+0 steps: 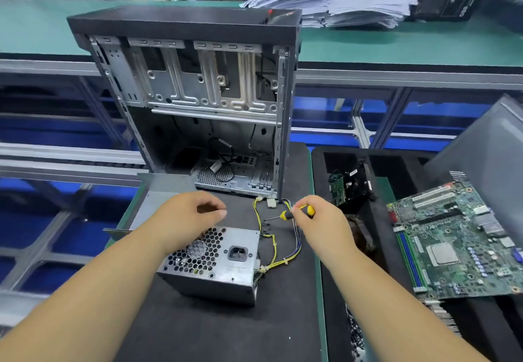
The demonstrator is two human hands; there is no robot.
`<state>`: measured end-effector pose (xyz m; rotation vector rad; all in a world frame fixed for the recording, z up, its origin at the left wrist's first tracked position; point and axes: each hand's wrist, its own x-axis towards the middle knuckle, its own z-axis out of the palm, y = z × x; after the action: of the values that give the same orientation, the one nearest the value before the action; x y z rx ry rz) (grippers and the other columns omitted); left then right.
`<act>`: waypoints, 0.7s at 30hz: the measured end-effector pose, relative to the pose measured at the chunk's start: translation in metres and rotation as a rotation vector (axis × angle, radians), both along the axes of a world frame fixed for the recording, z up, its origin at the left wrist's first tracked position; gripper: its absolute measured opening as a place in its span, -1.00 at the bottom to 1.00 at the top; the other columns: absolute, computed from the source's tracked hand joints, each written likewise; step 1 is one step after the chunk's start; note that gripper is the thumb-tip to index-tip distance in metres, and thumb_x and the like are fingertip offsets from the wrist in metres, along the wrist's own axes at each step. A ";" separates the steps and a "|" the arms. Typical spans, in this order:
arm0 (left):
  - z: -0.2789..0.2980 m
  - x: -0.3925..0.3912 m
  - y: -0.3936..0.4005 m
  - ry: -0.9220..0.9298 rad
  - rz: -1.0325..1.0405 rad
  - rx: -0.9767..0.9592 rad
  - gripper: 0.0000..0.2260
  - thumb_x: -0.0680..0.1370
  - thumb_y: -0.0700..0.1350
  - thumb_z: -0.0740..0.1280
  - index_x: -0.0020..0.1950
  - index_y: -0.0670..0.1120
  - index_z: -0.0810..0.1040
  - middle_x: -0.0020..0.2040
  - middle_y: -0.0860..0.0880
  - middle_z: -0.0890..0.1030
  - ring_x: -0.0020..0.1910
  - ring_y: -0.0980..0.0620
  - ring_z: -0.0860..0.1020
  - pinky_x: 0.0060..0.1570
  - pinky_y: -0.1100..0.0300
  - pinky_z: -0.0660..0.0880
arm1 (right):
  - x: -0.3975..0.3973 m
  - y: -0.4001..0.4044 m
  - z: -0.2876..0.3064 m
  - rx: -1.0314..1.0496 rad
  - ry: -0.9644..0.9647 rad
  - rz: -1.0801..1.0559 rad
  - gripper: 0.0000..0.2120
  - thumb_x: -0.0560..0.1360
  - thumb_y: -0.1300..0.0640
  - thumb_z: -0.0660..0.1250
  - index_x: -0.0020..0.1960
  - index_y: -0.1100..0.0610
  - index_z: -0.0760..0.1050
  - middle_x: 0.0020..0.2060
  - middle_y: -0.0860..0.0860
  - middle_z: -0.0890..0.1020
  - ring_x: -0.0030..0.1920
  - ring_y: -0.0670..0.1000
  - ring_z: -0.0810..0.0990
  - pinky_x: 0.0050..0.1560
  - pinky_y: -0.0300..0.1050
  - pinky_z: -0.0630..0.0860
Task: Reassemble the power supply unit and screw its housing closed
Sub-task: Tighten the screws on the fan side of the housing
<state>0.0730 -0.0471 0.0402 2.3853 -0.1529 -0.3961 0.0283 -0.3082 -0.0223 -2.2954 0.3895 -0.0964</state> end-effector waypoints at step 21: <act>0.000 -0.028 -0.050 -0.081 0.298 -0.433 -0.84 0.58 -0.07 0.33 -0.07 0.20 0.63 0.00 0.03 0.66 0.05 -0.04 0.61 -0.02 0.07 0.52 | -0.011 -0.053 0.067 0.280 -0.269 0.036 -0.92 0.52 -0.04 0.32 -0.14 -0.17 0.57 -0.34 -0.12 0.66 -0.37 0.09 0.55 -0.28 0.09 0.57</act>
<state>0.0449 -0.0969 0.0406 1.9559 0.0753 -0.1098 0.0174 -0.3610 0.0445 -1.9793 0.2071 -0.3097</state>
